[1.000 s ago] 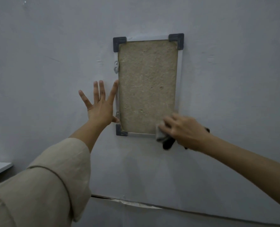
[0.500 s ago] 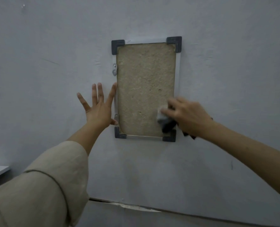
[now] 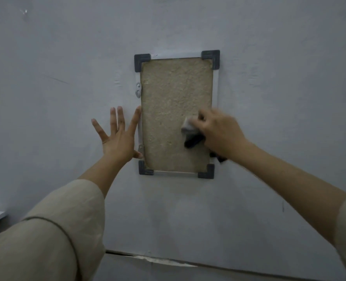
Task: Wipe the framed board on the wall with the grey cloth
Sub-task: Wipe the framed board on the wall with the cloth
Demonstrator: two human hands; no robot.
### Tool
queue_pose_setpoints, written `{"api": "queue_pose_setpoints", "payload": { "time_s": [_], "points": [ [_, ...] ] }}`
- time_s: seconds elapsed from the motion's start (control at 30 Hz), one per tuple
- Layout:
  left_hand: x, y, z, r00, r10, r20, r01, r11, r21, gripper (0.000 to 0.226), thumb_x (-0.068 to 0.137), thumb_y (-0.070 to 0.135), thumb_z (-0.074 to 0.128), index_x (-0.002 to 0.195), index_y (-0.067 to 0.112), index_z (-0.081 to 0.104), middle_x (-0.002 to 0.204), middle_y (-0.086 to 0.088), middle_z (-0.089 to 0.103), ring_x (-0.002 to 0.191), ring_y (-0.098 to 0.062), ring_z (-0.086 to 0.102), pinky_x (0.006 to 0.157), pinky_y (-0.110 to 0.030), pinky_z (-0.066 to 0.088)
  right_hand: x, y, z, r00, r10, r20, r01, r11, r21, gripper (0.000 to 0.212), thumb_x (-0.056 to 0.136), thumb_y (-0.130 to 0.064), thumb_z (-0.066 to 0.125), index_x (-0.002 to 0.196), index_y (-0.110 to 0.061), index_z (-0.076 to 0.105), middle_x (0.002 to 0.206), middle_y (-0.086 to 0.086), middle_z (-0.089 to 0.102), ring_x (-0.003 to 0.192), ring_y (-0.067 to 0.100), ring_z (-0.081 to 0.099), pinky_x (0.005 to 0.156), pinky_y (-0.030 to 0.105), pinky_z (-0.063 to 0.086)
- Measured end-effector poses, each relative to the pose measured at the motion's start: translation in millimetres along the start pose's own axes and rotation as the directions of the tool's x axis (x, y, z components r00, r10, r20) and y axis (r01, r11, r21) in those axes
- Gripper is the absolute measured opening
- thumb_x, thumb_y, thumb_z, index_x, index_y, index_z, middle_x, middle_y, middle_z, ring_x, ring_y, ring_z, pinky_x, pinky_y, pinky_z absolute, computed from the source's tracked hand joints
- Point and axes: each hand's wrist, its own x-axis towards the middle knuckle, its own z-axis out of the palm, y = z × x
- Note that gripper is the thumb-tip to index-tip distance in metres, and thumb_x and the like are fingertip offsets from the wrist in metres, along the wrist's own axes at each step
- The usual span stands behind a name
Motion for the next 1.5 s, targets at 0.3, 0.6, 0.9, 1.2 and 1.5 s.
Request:
{"api": "queue_pose_setpoints", "payload": {
  "time_s": [0.3, 0.6, 0.9, 1.2, 1.5],
  "points": [
    [1, 0, 1, 1.0, 0.006, -0.009, -0.006, 1.0, -0.002, 0.136, 0.059, 0.059, 0.072, 0.126, 0.036, -0.043, 0.151, -0.014, -0.027, 0.136, -0.03, -0.031, 0.095, -0.068, -0.019, 17, 3, -1, 0.999, -0.036, -0.029, 0.033, 0.997, -0.069, 0.03, 0.09, -0.014, 0.037, 0.113, -0.008, 0.056, 0.106, 0.017, 0.055, 0.086, 0.031, 0.053, 0.055, 0.03, 0.034],
    [0, 0, 3, 0.999, 0.004, -0.041, -0.003, 1.0, 0.023, 0.138, 0.058, 0.059, 0.073, 0.124, 0.036, -0.046, 0.152, -0.014, -0.024, 0.138, -0.03, -0.029, 0.092, -0.067, -0.022, -16, -56, 22, 0.96, -0.257, 0.115, 0.265, 0.962, -0.064, 0.022, 0.091, -0.015, 0.042, 0.103, -0.015, 0.06, 0.102, 0.002, 0.059, 0.082, 0.015, 0.057, 0.049, 0.022, 0.04],
    [0, -1, 2, 1.0, 0.011, -0.025, -0.011, 1.0, -0.005, 0.135, 0.061, 0.055, 0.074, 0.128, 0.036, -0.041, 0.152, -0.014, -0.026, 0.137, -0.03, -0.031, 0.092, -0.067, -0.023, 48, -37, 7, 0.987, 0.141, -0.075, -0.139, 0.99, 0.032, 0.025, 0.094, -0.015, 0.043, 0.115, -0.007, 0.054, 0.114, 0.014, 0.05, 0.091, 0.027, 0.05, 0.059, 0.028, 0.034],
    [1, -1, 3, 0.999, 0.011, -0.039, -0.011, 1.0, -0.004, 0.134, 0.062, 0.055, 0.073, 0.128, 0.036, -0.042, 0.151, -0.014, -0.026, 0.137, -0.03, -0.031, 0.094, -0.069, -0.021, 46, -60, 16, 0.973, -0.229, -0.029, 0.228, 0.973, -0.028, 0.023, 0.098, -0.014, 0.036, 0.094, -0.008, 0.058, 0.103, 0.007, 0.053, 0.077, 0.015, 0.043, 0.056, 0.021, 0.035],
    [2, -2, 4, 0.999, 0.008, -0.042, -0.009, 1.0, -0.003, 0.133, 0.063, 0.052, 0.074, 0.128, 0.037, -0.041, 0.152, -0.014, -0.026, 0.137, -0.03, -0.031, 0.093, -0.068, -0.022, 44, -71, 20, 0.904, -0.427, -0.017, 0.425, 0.903, -0.056, 0.038, 0.094, -0.008, 0.018, 0.105, -0.005, 0.055, 0.11, 0.01, 0.05, 0.086, 0.019, 0.049, 0.058, 0.022, 0.036]
  ]
}}
